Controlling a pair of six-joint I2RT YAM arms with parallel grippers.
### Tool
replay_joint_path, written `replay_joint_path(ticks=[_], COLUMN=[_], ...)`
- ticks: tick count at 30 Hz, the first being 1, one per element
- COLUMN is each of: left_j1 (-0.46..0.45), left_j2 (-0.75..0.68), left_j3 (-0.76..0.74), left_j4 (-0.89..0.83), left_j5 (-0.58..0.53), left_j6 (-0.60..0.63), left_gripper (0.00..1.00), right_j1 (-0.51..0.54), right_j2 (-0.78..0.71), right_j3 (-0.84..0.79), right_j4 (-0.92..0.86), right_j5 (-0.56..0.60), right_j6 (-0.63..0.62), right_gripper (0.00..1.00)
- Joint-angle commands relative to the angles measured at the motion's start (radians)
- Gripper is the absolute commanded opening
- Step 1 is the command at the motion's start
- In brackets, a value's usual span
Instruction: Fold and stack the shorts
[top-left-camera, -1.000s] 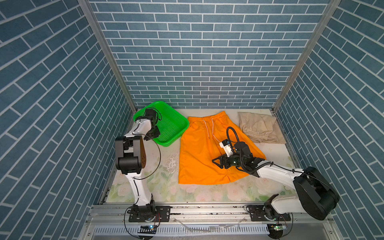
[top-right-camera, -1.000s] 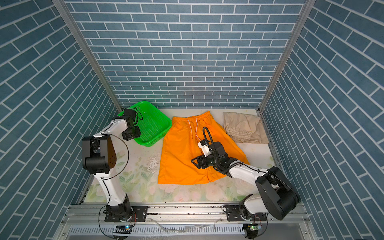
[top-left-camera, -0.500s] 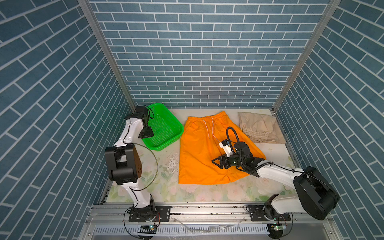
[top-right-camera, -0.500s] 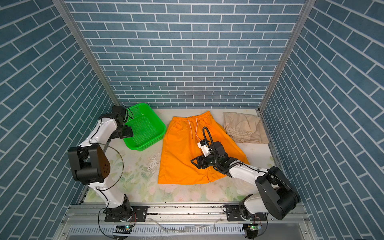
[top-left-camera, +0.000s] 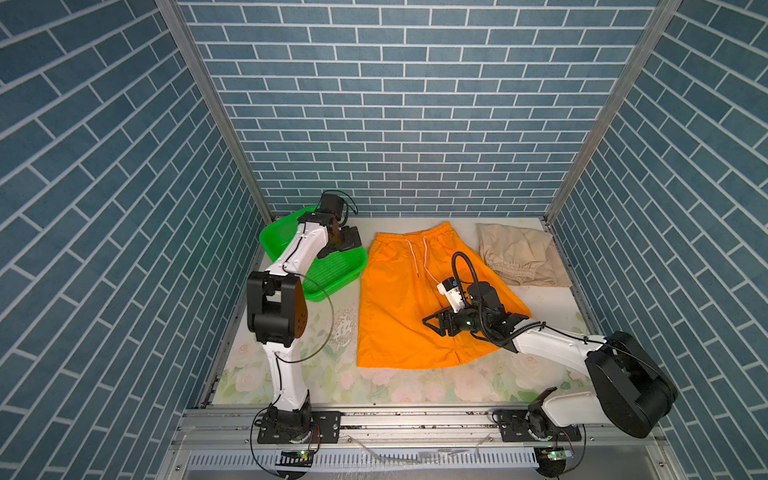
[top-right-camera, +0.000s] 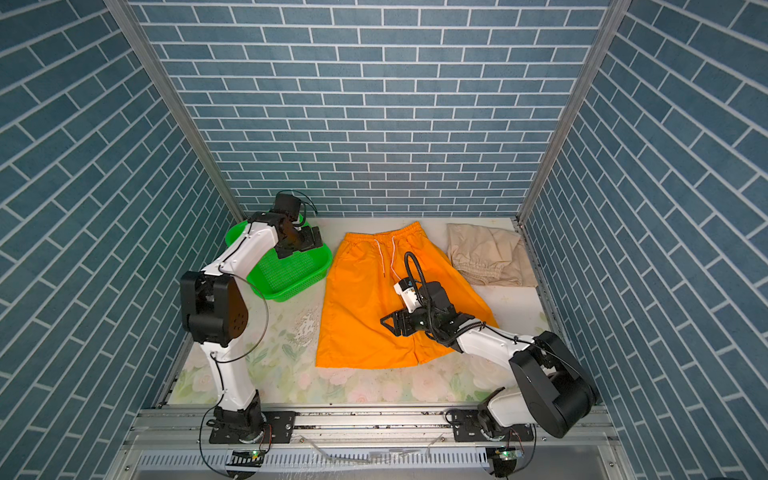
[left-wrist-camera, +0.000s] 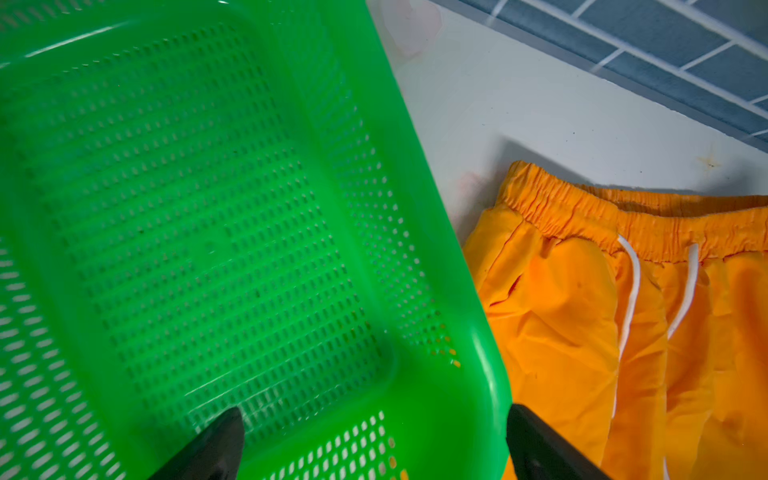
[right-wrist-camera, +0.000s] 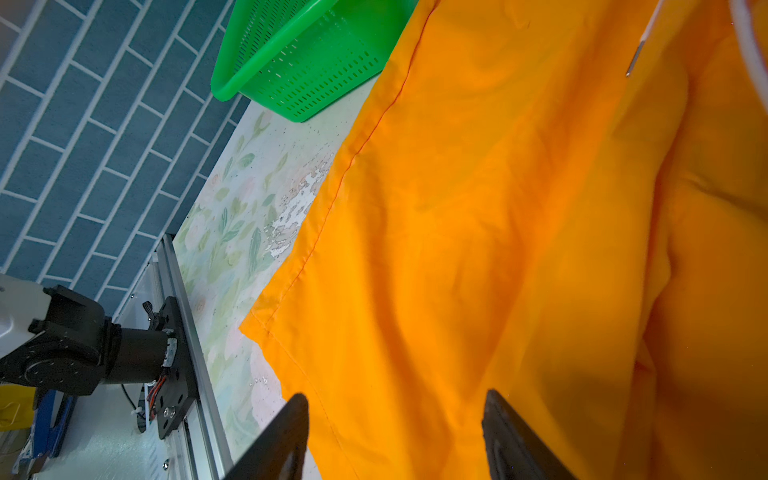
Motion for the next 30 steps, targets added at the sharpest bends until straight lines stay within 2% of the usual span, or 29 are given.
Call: replay_joint_path(ticks=[1,8,13,16,21,30], left_j1=[-0.025,-0.039,-0.037,-0.036,-0.036,-0.035], left_j2=[0.104,0.301,0.323,0.298,0.191,-0.049], left_j3=[0.149,0.388,0.381,0.333,0.158,-0.155], left_j4=[-0.026,-0.137,-0.180,-0.202,-0.203,-0.241], left_j5=[-0.011,-0.051,-0.096,-0.122,-0.144,-0.286], left_j6=[-0.017,0.009,0.069,0.100,0.159,0.217], left_gripper=[1.00,1.00,0.96,0.93,0.93,1.00], right_j1=[0.003,0.004,0.004,0.004,0.004,0.004], right_j2=[-0.044,-0.060,-0.034,-0.022,-0.039,0.007], right_j3=[-0.020,-0.034,-0.027,-0.027,-0.041,0.040], right_j4=[-0.006,-0.006,0.003,0.013,0.003,-0.097], right_j5=[0.013,0.027,0.024,0.005,0.012,0.011], right_j6=[0.016,0.019,0.020,0.043,0.037,-0.037], right_gripper=[0.67,0.67,0.67,0.67,0.67,0.67])
